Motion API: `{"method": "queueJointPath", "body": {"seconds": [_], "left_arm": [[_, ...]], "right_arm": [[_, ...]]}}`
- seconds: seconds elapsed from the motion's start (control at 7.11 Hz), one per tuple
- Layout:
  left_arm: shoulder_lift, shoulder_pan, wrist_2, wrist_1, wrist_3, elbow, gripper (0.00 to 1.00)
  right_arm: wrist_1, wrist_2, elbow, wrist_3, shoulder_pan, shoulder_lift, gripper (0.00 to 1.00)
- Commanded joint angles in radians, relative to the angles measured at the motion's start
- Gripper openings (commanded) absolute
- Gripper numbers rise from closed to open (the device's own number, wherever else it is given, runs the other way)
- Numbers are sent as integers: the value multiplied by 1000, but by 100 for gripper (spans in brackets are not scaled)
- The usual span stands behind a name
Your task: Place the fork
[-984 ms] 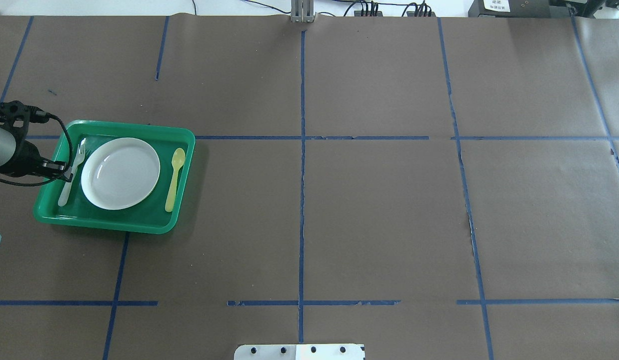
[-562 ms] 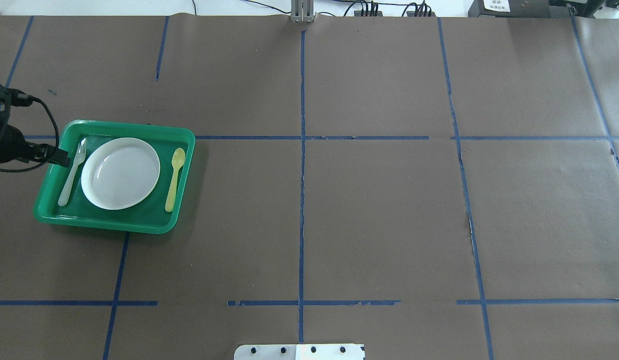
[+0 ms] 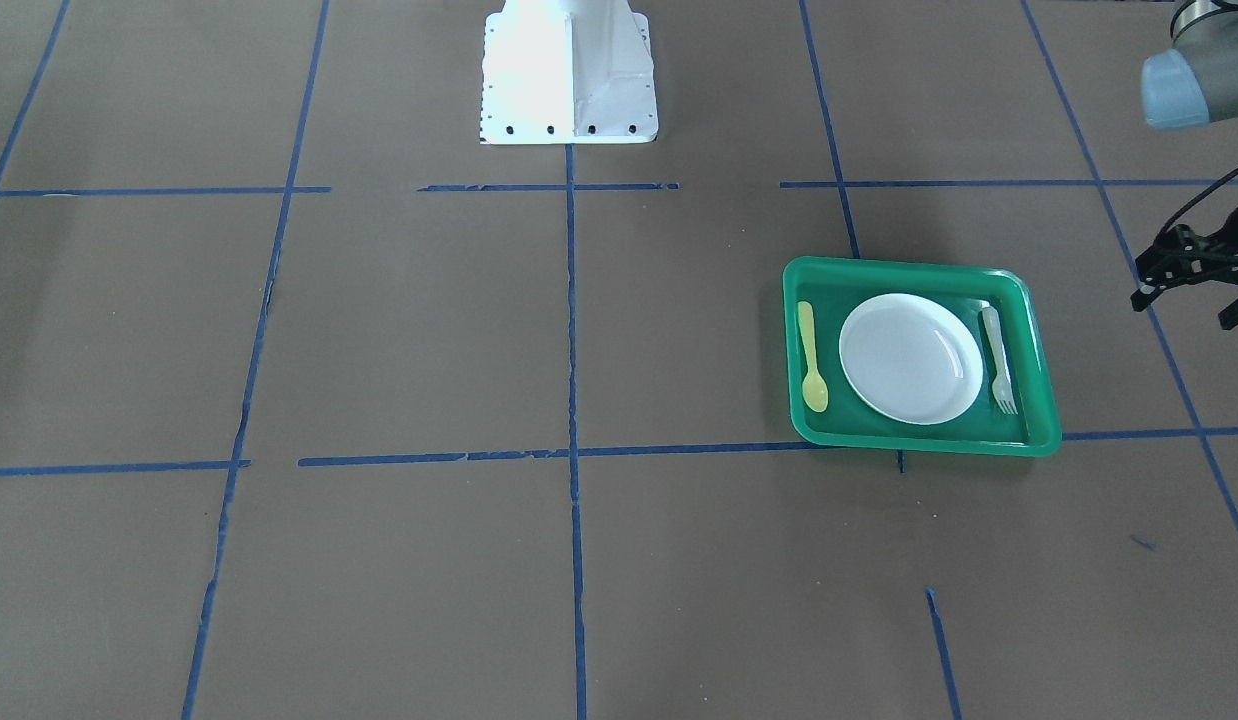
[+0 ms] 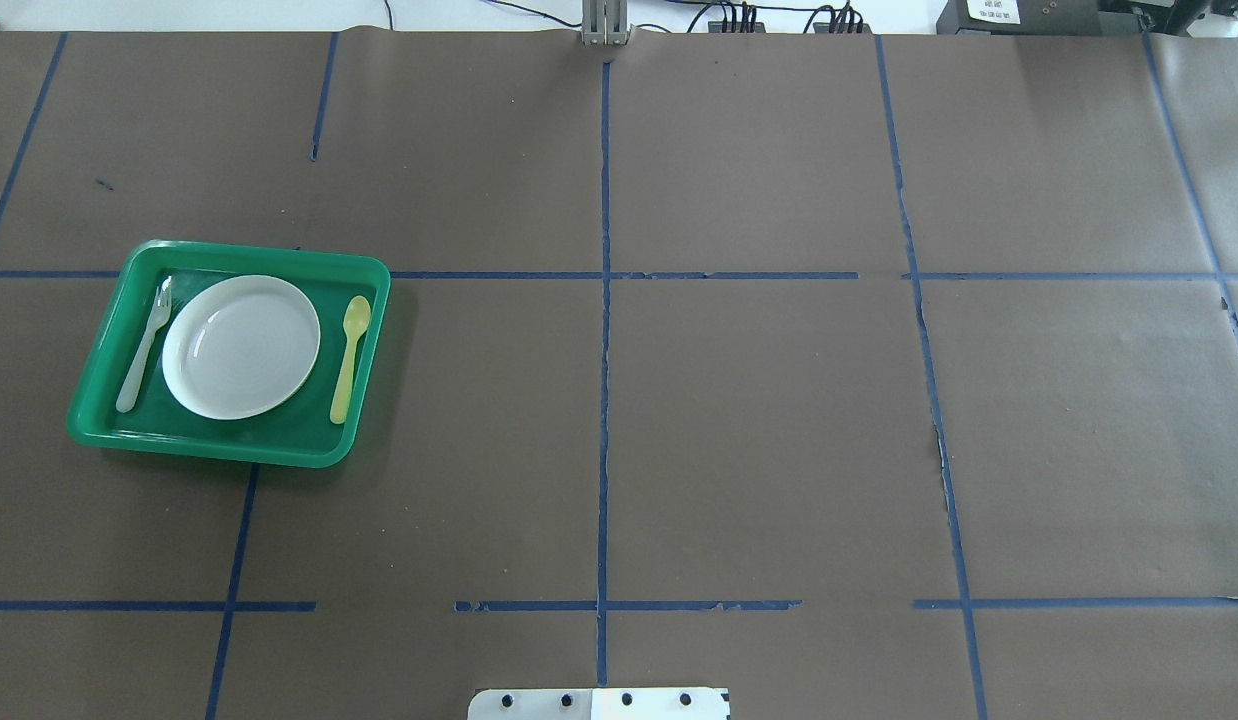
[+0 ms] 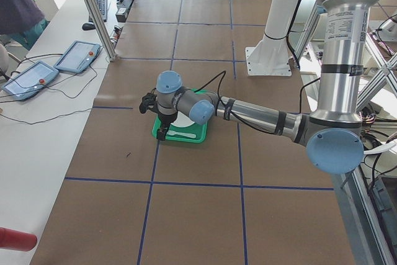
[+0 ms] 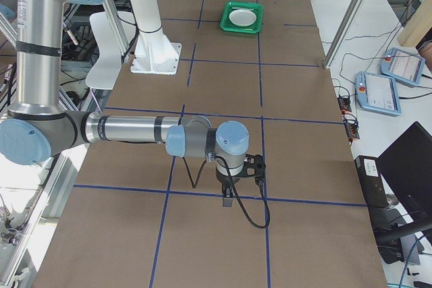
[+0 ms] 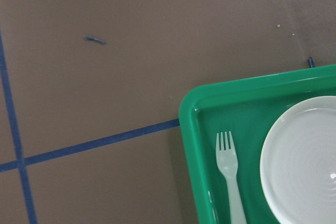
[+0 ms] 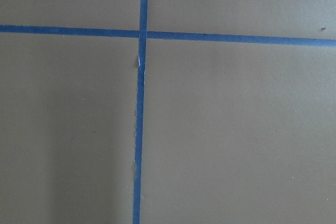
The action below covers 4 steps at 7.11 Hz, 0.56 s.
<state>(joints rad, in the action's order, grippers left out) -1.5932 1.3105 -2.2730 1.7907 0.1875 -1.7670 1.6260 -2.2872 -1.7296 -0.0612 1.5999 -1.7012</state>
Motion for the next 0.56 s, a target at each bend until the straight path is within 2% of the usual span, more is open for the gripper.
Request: {"method": "queueJointPath", "body": {"seconds": [0.0,0.28,0.42], "left_arm": [[-5,132,-5,-209,-147,-14,100],[31,269,-28,-228,-213,26,100],[95,317,-87,-226,-341,38,100]], "right_arm": [[0,0,-1,0,0,0,100],[0,0,-1,0,0,0,100],[0,0,-1,0,0,0,100]]}}
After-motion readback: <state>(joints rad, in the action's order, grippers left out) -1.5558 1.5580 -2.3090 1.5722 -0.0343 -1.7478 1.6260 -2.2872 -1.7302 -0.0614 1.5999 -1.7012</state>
